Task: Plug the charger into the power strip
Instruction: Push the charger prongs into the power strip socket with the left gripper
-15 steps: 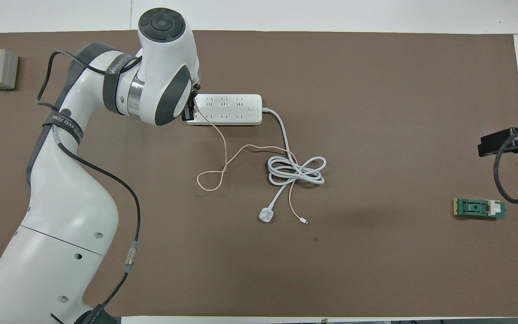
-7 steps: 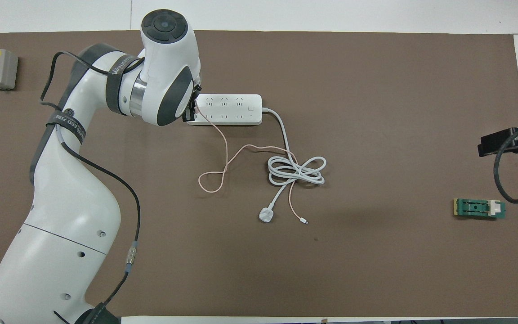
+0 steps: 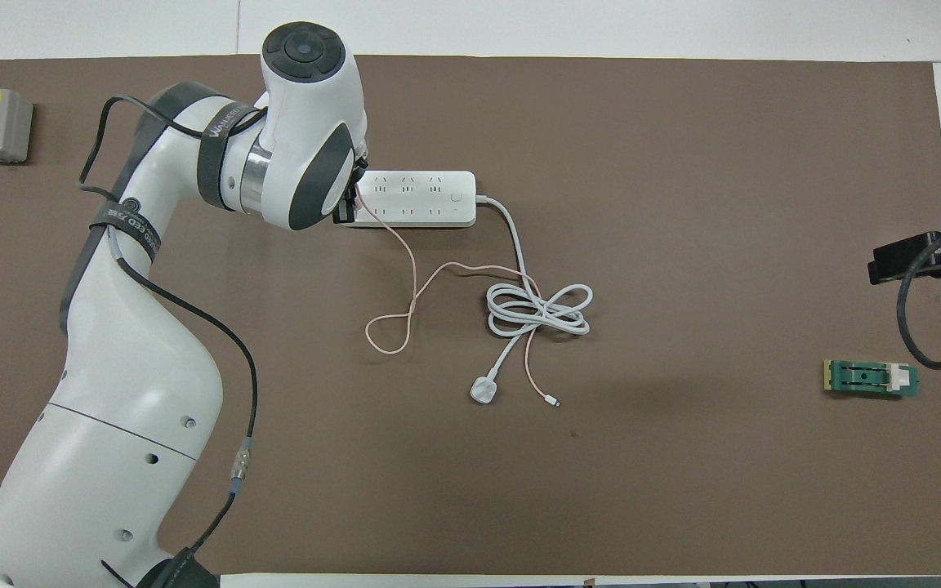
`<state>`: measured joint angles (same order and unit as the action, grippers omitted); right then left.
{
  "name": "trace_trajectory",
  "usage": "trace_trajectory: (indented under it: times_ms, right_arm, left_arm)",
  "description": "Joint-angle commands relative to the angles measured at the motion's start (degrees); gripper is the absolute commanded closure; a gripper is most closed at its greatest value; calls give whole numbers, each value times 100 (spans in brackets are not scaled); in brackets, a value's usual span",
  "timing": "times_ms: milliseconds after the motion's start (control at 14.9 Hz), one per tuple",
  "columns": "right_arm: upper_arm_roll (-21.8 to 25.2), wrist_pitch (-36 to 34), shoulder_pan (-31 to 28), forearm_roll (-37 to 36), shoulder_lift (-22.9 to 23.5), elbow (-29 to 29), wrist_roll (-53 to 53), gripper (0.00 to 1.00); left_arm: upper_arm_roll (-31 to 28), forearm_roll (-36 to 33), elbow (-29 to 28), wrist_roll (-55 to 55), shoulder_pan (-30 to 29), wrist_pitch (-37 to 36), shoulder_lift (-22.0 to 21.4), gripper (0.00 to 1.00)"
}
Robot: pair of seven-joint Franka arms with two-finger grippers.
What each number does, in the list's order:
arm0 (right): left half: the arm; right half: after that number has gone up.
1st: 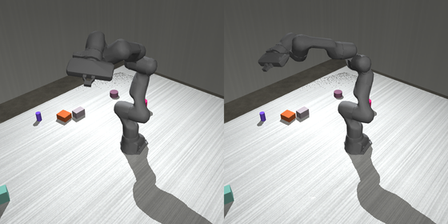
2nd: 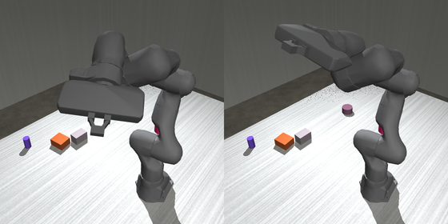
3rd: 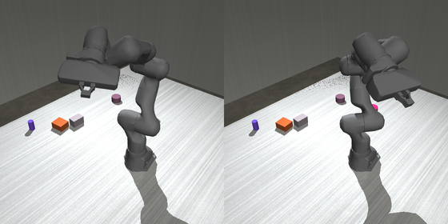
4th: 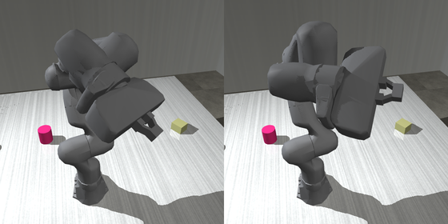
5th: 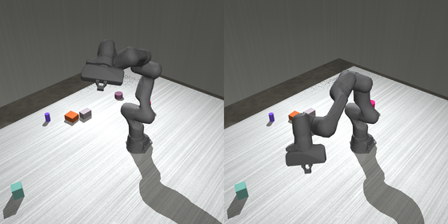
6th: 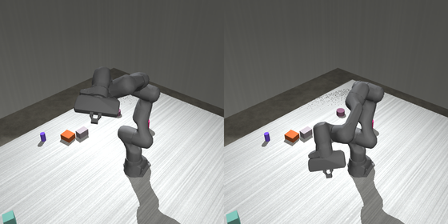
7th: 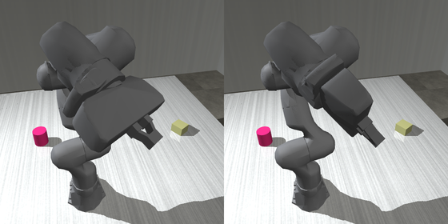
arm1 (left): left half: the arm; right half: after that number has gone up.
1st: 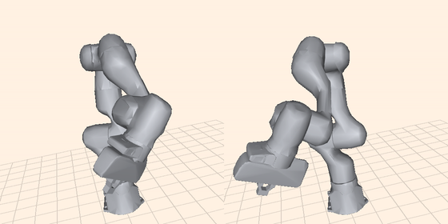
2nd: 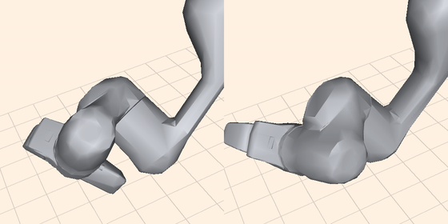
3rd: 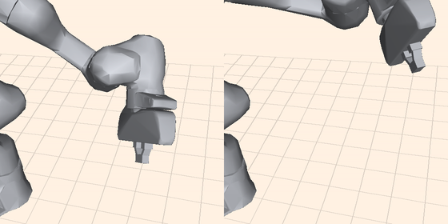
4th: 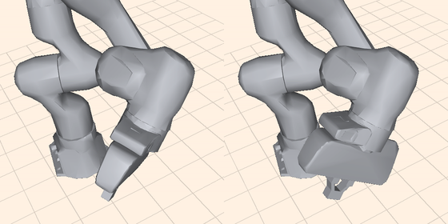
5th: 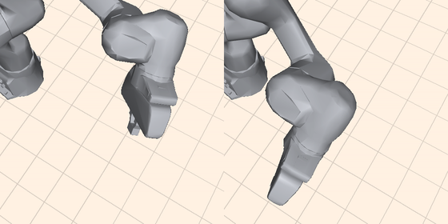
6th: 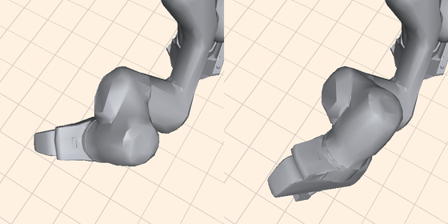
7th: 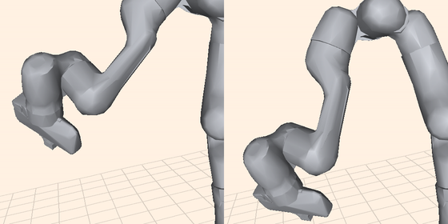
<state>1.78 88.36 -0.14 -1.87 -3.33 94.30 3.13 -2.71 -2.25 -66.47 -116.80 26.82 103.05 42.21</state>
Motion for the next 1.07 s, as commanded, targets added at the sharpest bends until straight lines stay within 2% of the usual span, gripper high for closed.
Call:
trace_trajectory:
  times_ms: [0,1005]
  right_arm:
    - [-46,41,-74,-60,-72,53,118,0]
    - [-46,32,-38,-16,-98,71,65,0]
  left_arm:
    - [-37,-109,-173,78,60,110,-81,100]
    - [-37,-74,-455,412,25,136,-230,100]
